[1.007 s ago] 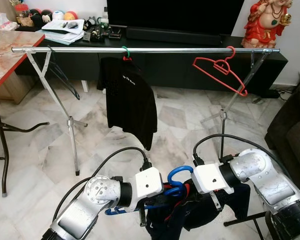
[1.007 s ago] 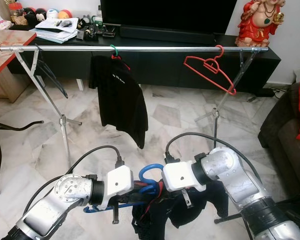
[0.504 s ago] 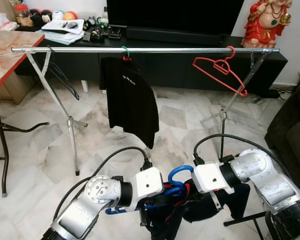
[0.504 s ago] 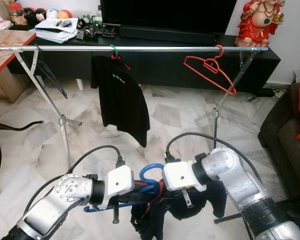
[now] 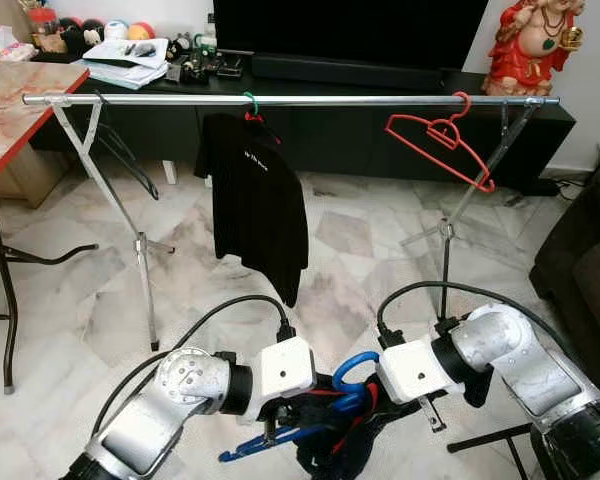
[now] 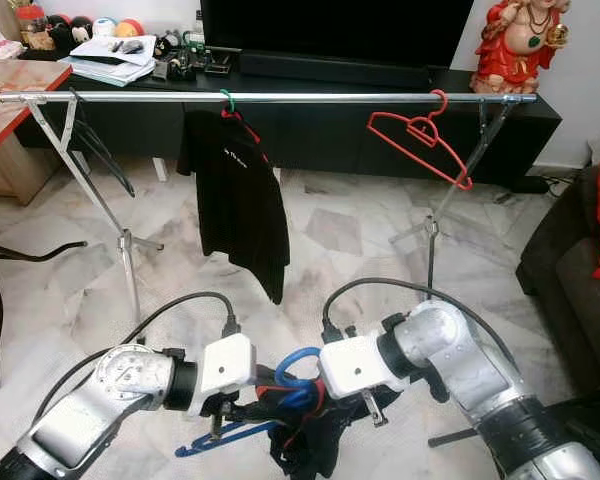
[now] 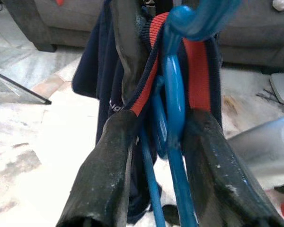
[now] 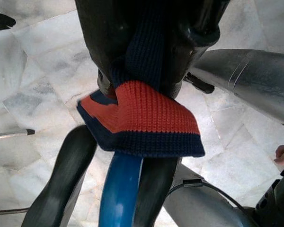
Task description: Hang hanger
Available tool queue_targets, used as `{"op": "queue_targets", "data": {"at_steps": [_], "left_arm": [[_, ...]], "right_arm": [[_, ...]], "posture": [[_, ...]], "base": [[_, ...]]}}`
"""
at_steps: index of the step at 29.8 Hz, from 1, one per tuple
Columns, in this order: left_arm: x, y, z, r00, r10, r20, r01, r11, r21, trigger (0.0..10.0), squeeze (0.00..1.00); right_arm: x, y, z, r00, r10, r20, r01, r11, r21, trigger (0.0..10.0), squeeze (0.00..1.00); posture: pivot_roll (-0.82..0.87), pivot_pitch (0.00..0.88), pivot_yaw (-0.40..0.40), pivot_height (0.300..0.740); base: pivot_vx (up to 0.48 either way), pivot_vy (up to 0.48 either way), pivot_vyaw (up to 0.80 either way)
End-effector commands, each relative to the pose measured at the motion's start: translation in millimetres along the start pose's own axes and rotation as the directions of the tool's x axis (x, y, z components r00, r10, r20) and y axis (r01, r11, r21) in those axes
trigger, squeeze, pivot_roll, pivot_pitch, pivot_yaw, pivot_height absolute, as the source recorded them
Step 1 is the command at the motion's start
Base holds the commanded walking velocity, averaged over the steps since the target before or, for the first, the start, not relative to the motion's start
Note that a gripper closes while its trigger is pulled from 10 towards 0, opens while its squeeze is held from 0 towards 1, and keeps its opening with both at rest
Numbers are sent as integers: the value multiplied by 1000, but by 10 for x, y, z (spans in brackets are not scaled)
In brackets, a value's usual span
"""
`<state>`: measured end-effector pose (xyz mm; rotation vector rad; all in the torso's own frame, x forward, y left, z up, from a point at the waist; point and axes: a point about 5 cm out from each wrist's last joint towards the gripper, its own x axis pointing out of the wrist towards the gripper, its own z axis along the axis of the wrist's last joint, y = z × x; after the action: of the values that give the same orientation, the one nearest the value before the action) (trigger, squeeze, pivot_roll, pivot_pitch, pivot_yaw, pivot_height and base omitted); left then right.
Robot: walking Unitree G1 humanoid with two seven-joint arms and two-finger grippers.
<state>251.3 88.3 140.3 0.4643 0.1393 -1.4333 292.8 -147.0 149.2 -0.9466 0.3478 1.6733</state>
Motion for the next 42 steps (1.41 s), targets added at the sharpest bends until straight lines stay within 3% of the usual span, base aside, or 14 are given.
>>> {"op": "queue_targets", "data": {"at_steps": [1, 9, 14, 16, 18, 21, 22, 23, 24, 25, 28, 31, 37, 42], "left_arm": [[-96, 27, 25, 1000, 17, -8, -17, 1000, 8, 10000, 1000], [-386, 211, -123, 975, 211, -63, -212, 977, 1, 10000, 1000], [-617, 454, -265, 874, 475, -103, -478, 879, -4, 10000, 1000], [-682, 531, -307, 816, 570, -101, -574, 819, -11, 10000, 1000], [-844, 652, -441, 666, 733, -139, -741, 671, -15, 10000, 1000], [-926, 681, -528, 594, 787, -168, -799, 602, -8, 10000, 1000], [-1002, 688, -620, 537, 819, -203, -840, 542, -34, 10000, 1000], [-1135, 653, -824, 437, 854, -282, -896, 441, -52, 10000, 388], [-1168, 637, -878, 413, 859, -304, -907, 418, -51, 10000, 388], [-1194, 589, -973, 399, 853, -337, -914, 400, -67, 10000, 0], [-1228, 500, -1129, 374, 846, -381, -926, 362, -105, 10000, 0], [-1286, 431, -1276, 292, 856, -427, -956, 260, -133, 10000, 0], [-1192, 279, -1452, 334, 806, -489, -942, 293, -162, 10000, 0], [-990, 245, -1359, 487, 775, -403, -873, 416, -254, 10000, 0]], "right_arm": [[-8, 46, -46, 999, 24, -24, -23, 1000, 3, 0, 0], [-131, -20, -112, 997, -47, -59, 48, 999, 19, 0, 0], [-166, -33, -122, 996, -61, -71, 63, 998, 20, 0, 0], [-156, -34, -98, 996, -61, -63, 62, 998, 14, 0, 0], [-151, -47, -66, 996, -66, -57, 66, 998, 2, 0, 0], [-159, -51, -67, 995, -71, -63, 71, 997, -4, 0, 0], [-182, -59, -74, 994, -80, -71, 80, 997, -6, 0, 0], [-233, -74, -74, 992, -98, -79, 98, 995, -12, 0, 0], [-247, -78, -72, 991, -103, -80, 102, 995, -14, 0, 0], [-284, -94, -41, 991, -116, -69, 115, 993, -19, 0, 0], [-388, -139, 43, 987, -152, -52, 150, 988, -38, 0, 0], [-489, -177, 91, 980, -186, -67, 182, 981, -65, 0, 0], [-650, -235, 159, 969, -238, -69, 232, 969, -90, 0, 0], [-685, -245, 247, 969, -245, -36, 241, 966, -97, 0, 0]], "posture": [[6, 147, -74, 740], [5, 147, -73, 740], [1, 146, -69, 740], [5, 144, -68, 740], [3, 141, -67, 740], [2, 138, -66, 740], [2, 137, -66, 740], [1, 133, -63, 740], [1, 133, -63, 740], [0, 132, -62, 740], [-6, 130, -59, 740], [-8, 131, -58, 740], [-15, 142, -60, 740], [-16, 151, -54, 740]], "base": [[0, 0, 0], [0, 0, 0], [0, 0, 0], [0, 0, 0], [0, 0, 0], [0, 0, 0], [0, 0, 0], [0, 0, 0], [0, 0, 0], [0, 0, 0], [0, 0, 0], [0, 0, 0], [0, 0, 0], [0, 0, 0]]}}
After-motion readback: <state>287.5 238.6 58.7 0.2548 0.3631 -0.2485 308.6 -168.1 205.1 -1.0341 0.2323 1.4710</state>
